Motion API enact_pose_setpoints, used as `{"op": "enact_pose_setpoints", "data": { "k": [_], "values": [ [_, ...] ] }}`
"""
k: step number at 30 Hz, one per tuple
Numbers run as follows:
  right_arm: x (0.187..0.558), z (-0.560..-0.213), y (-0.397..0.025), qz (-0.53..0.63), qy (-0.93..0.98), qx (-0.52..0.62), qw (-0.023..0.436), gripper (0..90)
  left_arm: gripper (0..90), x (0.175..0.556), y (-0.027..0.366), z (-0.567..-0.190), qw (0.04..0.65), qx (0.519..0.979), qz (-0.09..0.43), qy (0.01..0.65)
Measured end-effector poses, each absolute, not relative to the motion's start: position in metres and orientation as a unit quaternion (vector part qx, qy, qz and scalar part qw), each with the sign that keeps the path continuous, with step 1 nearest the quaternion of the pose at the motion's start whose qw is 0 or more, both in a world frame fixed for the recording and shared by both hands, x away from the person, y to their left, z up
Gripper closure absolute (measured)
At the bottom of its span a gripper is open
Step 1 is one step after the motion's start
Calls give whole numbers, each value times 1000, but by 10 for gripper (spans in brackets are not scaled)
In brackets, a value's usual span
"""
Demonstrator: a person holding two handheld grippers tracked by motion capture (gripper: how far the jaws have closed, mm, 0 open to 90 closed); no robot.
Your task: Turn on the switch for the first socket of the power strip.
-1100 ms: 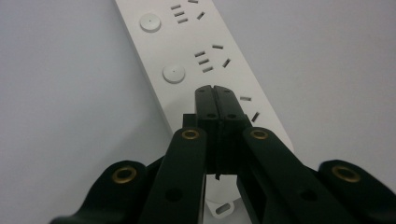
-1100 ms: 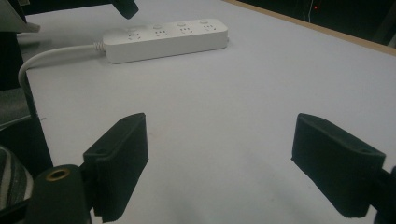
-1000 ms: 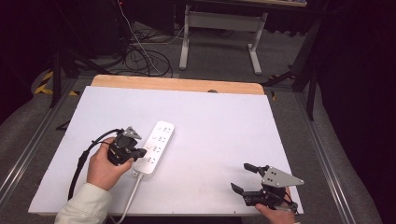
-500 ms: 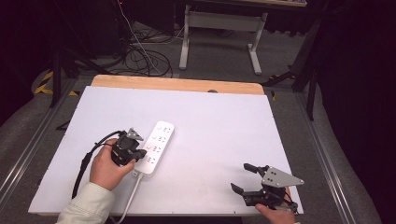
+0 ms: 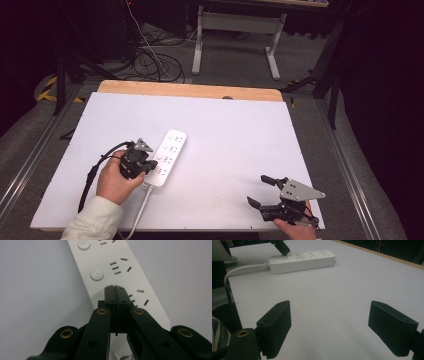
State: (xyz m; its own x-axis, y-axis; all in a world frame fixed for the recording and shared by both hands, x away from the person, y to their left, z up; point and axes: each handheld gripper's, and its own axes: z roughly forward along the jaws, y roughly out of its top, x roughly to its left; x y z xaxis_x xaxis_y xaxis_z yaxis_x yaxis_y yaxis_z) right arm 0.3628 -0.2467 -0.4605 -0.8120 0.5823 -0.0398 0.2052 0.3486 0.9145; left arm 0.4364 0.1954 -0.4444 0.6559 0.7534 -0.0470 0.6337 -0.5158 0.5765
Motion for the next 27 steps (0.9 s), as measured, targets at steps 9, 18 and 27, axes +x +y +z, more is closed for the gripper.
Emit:
{"op": "enact_pose_setpoints", "data": {
  "k": [9, 18, 27],
  "values": [
    [362, -460, -247, 517, 800, 244, 182, 191, 900, 436, 196, -445, 288, 862, 104, 404],
    [361, -460, -246, 517, 801, 243, 181, 191, 900, 435, 200, -450, 306, 855, 102, 406],
    [361, -460, -245, 518, 800, 242, 180, 191, 900, 434, 201, -452, 314, 851, 104, 407]
  ]
}}
